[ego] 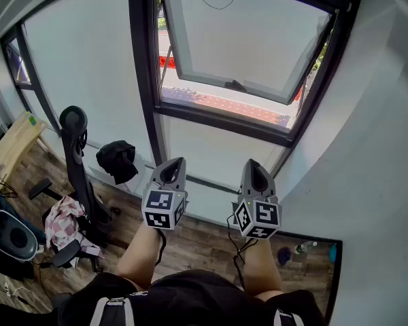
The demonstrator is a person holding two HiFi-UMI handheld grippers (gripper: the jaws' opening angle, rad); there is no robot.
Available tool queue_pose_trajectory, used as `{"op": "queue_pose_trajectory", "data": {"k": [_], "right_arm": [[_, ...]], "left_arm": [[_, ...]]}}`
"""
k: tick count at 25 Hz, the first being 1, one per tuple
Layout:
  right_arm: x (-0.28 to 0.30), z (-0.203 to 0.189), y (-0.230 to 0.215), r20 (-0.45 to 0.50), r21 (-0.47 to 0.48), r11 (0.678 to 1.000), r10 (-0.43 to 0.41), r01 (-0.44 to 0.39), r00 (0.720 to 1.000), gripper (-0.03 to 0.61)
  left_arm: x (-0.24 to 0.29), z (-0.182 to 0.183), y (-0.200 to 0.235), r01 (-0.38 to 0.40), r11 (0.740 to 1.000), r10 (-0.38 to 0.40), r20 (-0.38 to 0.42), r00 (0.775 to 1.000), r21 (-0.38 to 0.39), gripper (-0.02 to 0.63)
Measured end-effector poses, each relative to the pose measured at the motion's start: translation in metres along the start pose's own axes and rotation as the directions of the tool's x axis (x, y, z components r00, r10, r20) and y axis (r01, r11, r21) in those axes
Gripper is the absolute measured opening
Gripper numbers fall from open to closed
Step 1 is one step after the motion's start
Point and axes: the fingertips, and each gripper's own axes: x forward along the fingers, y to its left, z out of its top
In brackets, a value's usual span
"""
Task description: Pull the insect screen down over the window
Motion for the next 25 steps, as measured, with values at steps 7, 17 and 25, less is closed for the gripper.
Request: {"op": "queue_pose_trajectory", "data": {"k": [7, 17, 25], "right_arm": [[0.001, -0.003, 0.007, 0.001, 0.025, 1.000, 0.019, -0.019, 1.000, 0.005], [-0.005, -0.010, 0.035, -0.004, 0.009, 1.000, 0.010, -0.010, 1.000, 0.005], [-0.007, -0.018, 0.081, 0.002, -0.001, 1.000, 0.010, -0.010, 1.000, 0.005]], "left_arm": [[-0.005, 0.004, 0.003, 0.003, 1.000, -0.003, 0.006, 1.000, -0.005, 0.006], [-0.025, -0.005, 0.022, -0.003, 1.000, 0.003, 0.001, 1.000, 0.015, 0.007], [-0.048, -0.019, 0.056, 0.012, 1.000, -0.012, 0.012, 1.000, 0.013, 0.008]]}}
